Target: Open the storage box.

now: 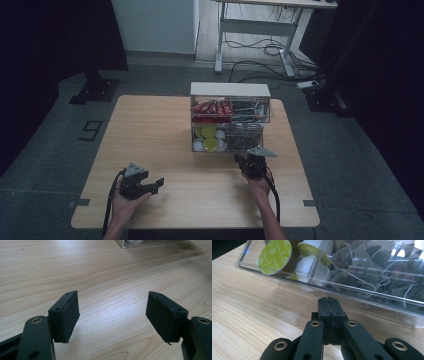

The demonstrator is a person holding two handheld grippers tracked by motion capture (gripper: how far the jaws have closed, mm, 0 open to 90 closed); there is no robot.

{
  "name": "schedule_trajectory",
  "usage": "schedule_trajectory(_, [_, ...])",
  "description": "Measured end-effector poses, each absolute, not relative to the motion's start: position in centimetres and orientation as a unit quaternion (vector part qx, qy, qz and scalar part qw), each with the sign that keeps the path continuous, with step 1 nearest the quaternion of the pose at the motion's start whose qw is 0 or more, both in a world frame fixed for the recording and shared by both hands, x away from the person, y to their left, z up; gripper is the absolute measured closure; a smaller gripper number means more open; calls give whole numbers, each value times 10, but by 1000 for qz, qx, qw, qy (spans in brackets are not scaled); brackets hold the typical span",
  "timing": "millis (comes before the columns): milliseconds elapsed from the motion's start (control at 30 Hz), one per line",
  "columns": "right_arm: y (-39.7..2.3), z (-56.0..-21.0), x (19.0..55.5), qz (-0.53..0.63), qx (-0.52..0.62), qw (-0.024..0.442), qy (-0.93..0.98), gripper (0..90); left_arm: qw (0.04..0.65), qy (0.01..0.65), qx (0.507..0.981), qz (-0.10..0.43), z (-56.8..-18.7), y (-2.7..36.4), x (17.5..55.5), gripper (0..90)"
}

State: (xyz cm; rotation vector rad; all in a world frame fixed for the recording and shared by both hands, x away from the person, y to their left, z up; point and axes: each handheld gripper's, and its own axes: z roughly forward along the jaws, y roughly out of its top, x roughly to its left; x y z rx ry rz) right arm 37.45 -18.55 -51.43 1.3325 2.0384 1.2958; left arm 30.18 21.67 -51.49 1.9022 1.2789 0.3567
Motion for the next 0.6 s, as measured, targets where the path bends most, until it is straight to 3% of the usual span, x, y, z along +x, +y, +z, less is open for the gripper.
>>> schedule_trajectory(600, [-186,-512,376,460,475,198,723,892,401,503,752,144,-515,215,301,270])
